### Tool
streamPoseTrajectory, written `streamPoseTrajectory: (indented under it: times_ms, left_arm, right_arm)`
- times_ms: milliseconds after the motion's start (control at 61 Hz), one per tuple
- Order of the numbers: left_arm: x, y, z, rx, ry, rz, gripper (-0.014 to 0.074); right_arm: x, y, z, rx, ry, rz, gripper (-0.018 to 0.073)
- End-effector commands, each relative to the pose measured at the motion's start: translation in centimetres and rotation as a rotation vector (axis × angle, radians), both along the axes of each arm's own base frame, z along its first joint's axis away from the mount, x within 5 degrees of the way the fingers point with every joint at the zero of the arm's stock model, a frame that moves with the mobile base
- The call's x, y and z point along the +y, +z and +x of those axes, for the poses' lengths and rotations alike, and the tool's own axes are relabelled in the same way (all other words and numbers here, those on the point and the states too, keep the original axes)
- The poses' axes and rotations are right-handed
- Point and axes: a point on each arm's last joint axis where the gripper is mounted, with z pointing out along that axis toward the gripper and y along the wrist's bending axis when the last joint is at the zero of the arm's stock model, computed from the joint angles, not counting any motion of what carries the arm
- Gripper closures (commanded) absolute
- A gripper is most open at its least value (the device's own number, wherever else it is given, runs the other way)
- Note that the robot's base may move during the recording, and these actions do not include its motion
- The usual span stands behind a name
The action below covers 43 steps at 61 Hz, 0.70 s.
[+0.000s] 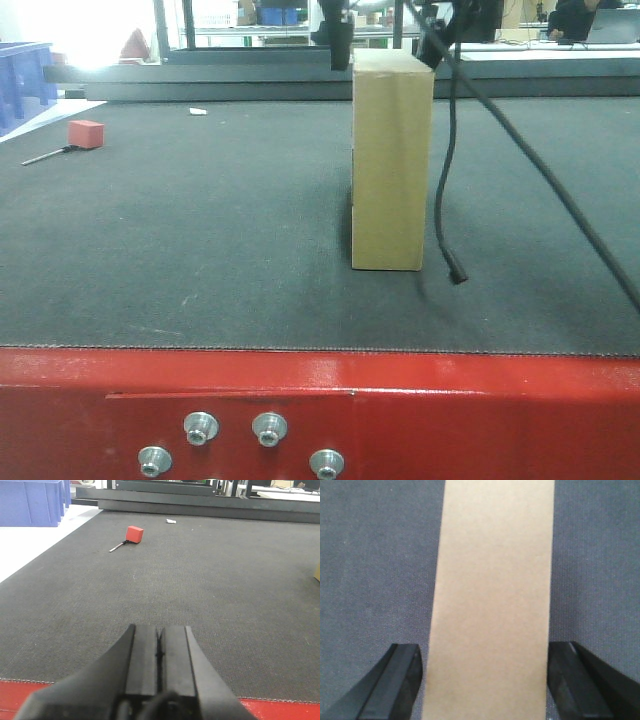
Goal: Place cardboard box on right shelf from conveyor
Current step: 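Lower the open right gripper around the box and close on it, then lift the tan box off the belt with the right gripper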
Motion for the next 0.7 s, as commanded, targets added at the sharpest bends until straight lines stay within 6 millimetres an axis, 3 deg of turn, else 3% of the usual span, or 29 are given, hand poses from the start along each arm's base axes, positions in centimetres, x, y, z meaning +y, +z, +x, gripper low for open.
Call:
streamPoseTrajectory:
  times_ms: [0,262,525,689]
  left_arm:
    - [0.1,0.5,-0.1,-0.091,0.007,-0.012,0.0713]
    - [0.1,0.5,-0.1,-0.091,0.007,-0.012,0.0713]
    - [0.1,0.5,-0.1,-0.091,0.007,-0.012,0.0713]
    - [0.1,0.5,-0.1,-0.091,0.007,-0.012,0.0713]
  right_arm:
    - [-0.7,3.4,-0.7,-0.114,-0.001,0.041,-0.0041]
    - [-1.1,2.8,-0.5,-0.089,-0.014,-0.024,-0.0013]
    - [-1.1,2.7,-0.5,-0.083,-0.016,-0.027,0.0362]
    - [-1.5,4.3,-1.1,-0.128,0.0,-0.016,0.0405]
